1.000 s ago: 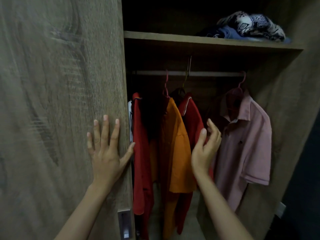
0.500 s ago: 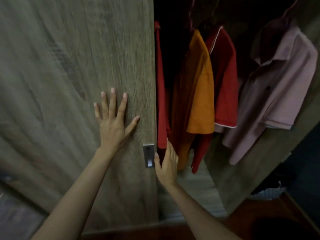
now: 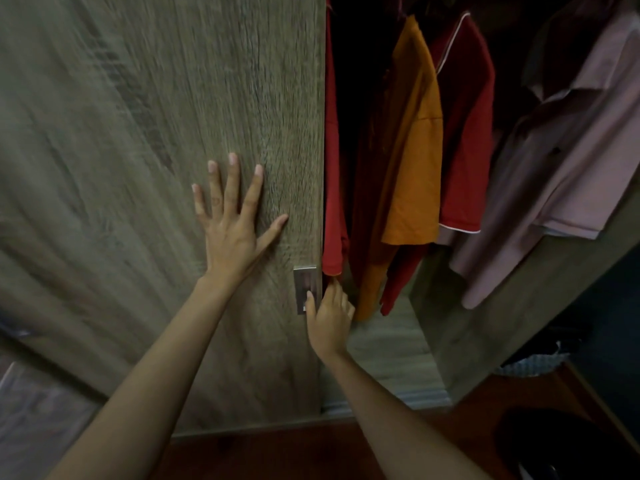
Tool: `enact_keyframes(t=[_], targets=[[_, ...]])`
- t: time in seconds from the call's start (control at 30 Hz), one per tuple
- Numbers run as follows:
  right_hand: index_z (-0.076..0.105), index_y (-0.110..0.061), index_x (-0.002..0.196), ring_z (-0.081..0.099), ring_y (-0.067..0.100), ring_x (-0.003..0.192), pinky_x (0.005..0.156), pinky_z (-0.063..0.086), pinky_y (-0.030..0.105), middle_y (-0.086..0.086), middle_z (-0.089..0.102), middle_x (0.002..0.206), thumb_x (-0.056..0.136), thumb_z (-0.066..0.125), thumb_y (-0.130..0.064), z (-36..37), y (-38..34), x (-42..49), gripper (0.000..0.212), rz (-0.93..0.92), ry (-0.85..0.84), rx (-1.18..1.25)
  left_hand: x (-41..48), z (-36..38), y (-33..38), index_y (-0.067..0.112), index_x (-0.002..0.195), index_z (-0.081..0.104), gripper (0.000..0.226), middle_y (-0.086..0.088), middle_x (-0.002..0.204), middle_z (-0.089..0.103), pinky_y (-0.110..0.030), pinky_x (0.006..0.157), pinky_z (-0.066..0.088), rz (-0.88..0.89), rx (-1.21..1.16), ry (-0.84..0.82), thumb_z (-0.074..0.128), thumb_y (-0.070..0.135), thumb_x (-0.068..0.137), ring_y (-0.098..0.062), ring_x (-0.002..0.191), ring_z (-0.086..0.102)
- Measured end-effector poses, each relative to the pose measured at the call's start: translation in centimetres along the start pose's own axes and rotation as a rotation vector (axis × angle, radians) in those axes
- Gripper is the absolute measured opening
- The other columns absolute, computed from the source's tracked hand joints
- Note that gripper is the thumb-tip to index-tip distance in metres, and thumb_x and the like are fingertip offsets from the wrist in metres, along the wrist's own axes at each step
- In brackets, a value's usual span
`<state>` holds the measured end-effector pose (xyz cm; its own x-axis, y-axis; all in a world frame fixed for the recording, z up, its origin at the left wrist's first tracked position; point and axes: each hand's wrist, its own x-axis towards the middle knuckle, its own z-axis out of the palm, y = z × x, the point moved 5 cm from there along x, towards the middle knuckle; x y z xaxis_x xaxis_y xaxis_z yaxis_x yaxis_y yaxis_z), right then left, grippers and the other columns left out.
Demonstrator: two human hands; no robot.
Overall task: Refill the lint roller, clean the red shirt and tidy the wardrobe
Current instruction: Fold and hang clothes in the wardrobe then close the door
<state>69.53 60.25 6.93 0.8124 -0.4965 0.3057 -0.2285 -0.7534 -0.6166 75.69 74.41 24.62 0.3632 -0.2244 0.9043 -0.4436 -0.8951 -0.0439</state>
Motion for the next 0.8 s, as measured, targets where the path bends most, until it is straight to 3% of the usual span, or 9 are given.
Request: enact_keyframes(t=[0.23, 0.43, 0.67, 0.8], targets=[[0.042, -0.004, 0.138, 0.054, 0.026, 0.118, 0.093, 0.041, 0.044, 0.01, 0.058, 0.13, 0.091, 0.026, -0.049, -0.9, 1.8, 0.4, 0.067, 0.038, 0.014, -0.034, 0.3, 0.3, 2.1, 0.02, 0.151, 0.024, 0.076, -0.021, 0.153, 0.028, -0.049, 0.117, -0.005, 0.067, -0.003, 0.015, 0.052, 0.058, 0.092, -0.022, 0.147, -0.015], [0.033, -0.005, 0.145, 0.045, 0.027, 0.129, 0.1, 0.035, 0.046, 0.01, 0.048, 0.142, 0.095, 0.031, -0.048, -3.1, 4.9, 1.3, 0.065, 0.1, 0.056, -0.043, 0.3, 1.1, 4.9, 0.025, 0.152, 0.026, 0.07, 0.0, 0.162, -0.01, -0.046, 0.118, -0.006, 0.223, 0.009, -0.007, 0.048, 0.057, 0.095, -0.023, 0.149, -0.011], [0.028, -0.01, 0.147, 0.037, 0.024, 0.135, 0.106, 0.028, 0.046, 0.006, 0.038, 0.15, 0.098, 0.036, -0.042, -5.7, 9.3, 2.8, 0.059, 0.26, 0.093, -0.006, -0.2, 2.5, 9.0, 0.025, 0.152, 0.028, 0.065, 0.001, 0.163, -0.008, -0.044, 0.118, -0.005, 0.312, -0.044, -0.027, 0.046, 0.054, 0.096, -0.022, 0.149, -0.008], [0.034, -0.013, 0.145, 0.041, 0.023, 0.132, 0.105, 0.03, 0.046, 0.005, 0.044, 0.146, 0.099, 0.035, -0.038, -7.5, 12.1, 3.9, 0.052, 0.327, 0.151, 0.007, -0.7, 3.5, 11.8, 0.025, 0.152, 0.026, 0.064, 0.0, 0.163, -0.007, -0.046, 0.118, -0.003, 0.348, -0.096, -0.063, 0.048, 0.05, 0.097, -0.023, 0.15, -0.007]])
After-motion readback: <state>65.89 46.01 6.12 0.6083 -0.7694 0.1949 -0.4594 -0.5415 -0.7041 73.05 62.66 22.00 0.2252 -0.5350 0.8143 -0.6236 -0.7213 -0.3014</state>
